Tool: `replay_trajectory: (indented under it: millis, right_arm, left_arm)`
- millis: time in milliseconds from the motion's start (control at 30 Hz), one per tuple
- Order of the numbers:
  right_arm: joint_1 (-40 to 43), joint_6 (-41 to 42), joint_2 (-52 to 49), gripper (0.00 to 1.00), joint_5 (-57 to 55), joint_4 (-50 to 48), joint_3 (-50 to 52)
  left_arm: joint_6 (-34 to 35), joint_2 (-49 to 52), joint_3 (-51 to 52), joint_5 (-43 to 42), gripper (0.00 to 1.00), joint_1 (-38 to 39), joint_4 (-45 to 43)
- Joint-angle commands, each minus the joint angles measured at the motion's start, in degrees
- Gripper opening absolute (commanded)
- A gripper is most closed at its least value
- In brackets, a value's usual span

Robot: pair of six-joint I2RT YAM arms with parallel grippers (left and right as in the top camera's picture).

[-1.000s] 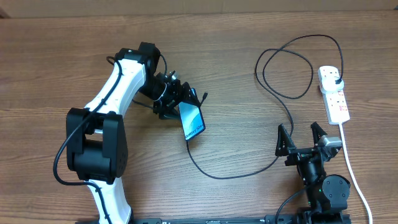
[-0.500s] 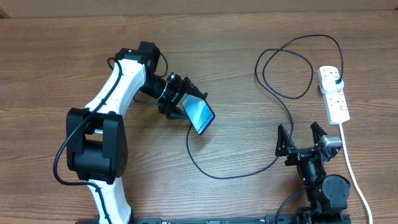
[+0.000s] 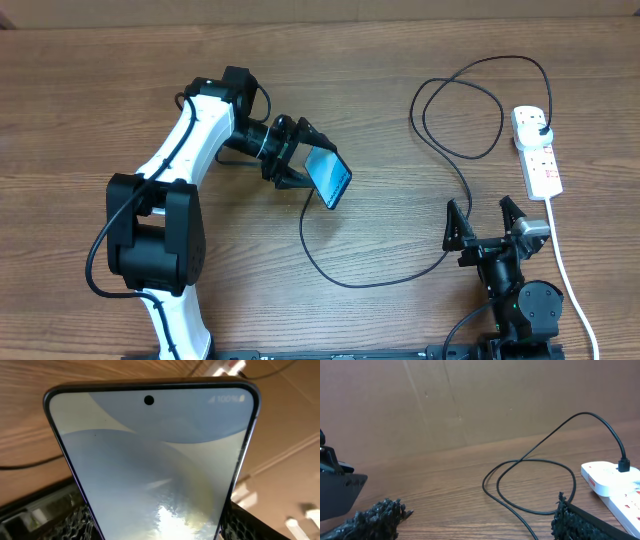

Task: Plug charger to phone and switch on socket
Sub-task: 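Raise and tilt the phone upright toward the table center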

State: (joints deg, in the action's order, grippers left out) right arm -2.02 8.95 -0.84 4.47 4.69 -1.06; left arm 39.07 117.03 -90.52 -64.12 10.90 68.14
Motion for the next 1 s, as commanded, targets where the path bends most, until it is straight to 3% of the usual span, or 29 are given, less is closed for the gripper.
replay_trajectory:
  millis: [0, 800, 967]
  right_arm:
    - [-0.22, -0.26, 0.61, 1.00, -0.37, -0.24, 0.61]
    - [-0.22, -0.26, 0.61, 1.00, -0.37, -0.26, 0.61]
    - [-0.22, -0.22, 0.61, 1.00, -0.28, -0.96, 0.61]
  left_arm:
    - [1.22, -0.15, -1.46, -9.40, 0.48, 0.37, 0.33]
    - [16.33, -0.15, -1.46, -15.72, 0.47, 0.26, 0.20]
    - [16.92, -0.15, -1.46, -18.29, 0.46, 0.26, 0.17]
